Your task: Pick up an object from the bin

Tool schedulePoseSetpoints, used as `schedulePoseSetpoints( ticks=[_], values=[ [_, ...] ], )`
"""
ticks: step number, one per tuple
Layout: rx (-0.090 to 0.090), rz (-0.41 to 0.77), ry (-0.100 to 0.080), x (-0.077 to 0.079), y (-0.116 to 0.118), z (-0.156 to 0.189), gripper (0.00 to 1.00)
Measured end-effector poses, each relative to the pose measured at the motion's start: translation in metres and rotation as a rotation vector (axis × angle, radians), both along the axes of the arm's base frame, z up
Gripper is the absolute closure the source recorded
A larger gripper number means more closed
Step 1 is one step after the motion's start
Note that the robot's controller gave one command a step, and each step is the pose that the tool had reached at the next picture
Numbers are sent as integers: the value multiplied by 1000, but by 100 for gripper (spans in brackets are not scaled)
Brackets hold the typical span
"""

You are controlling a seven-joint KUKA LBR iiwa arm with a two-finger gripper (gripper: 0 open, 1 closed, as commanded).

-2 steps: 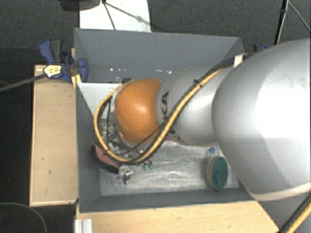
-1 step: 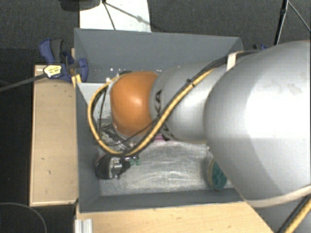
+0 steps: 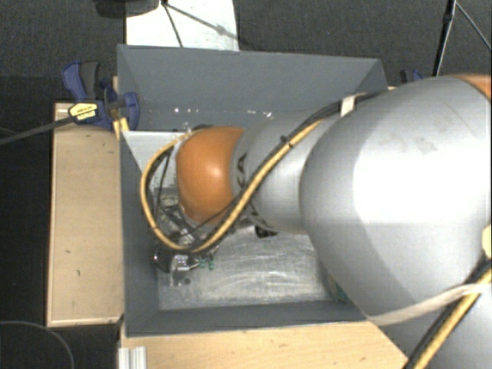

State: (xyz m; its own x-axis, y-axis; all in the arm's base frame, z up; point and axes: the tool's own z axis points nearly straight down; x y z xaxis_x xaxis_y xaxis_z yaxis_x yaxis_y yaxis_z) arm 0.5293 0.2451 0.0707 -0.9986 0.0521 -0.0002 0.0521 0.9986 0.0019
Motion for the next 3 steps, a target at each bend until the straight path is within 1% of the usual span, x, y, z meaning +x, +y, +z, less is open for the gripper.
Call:
schedulePoseSetpoints(
  ticks=[1, 2, 3],
  values=[
    [0, -2, -2, 1, 0, 1, 0],
    [3, -4, -4, 2, 1, 3, 100],
    [2, -4, -8, 4, 2, 81, 100]
  ],
)
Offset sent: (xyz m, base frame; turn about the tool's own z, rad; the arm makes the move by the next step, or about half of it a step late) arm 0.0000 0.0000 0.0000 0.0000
